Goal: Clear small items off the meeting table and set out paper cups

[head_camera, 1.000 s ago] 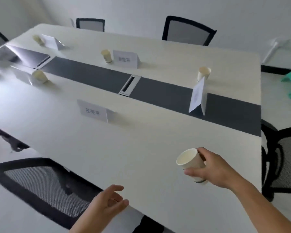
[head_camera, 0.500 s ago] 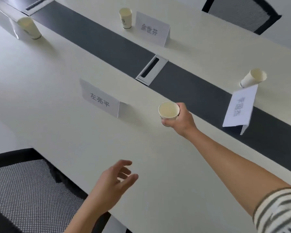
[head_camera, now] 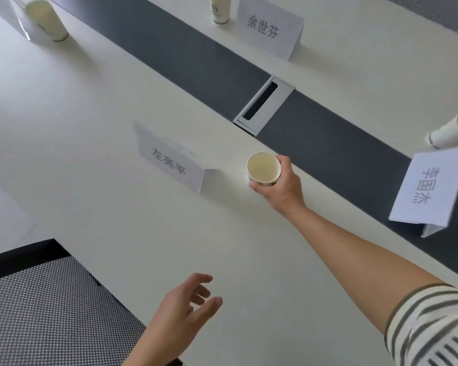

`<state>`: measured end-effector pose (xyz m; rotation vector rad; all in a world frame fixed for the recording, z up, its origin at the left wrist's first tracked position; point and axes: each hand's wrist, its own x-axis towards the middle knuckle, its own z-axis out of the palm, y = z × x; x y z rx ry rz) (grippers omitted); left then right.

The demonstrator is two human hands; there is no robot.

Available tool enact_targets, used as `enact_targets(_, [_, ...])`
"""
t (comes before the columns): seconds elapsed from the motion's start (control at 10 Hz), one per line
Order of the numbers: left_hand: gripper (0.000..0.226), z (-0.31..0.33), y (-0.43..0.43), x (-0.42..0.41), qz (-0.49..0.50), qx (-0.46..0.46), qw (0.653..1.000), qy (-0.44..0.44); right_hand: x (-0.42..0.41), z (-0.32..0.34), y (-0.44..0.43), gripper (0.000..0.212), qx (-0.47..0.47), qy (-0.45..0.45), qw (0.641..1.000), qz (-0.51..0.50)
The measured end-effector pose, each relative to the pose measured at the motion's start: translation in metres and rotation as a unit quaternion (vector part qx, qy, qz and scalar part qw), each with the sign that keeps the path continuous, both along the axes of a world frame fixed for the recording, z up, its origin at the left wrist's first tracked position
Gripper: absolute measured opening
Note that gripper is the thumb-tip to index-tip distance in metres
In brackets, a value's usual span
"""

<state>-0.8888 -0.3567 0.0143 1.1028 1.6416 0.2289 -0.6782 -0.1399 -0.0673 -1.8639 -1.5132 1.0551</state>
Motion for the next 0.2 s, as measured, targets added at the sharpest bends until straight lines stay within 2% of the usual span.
enact_targets(0.2, [0.035, 0.0080, -0.0057, 0.0121, -0.006, 0.006, 1.000, 0.012, -0.0132, 0.0034, 0.0037, 0.079, -0.024, -0.028, 0.998, 0.048])
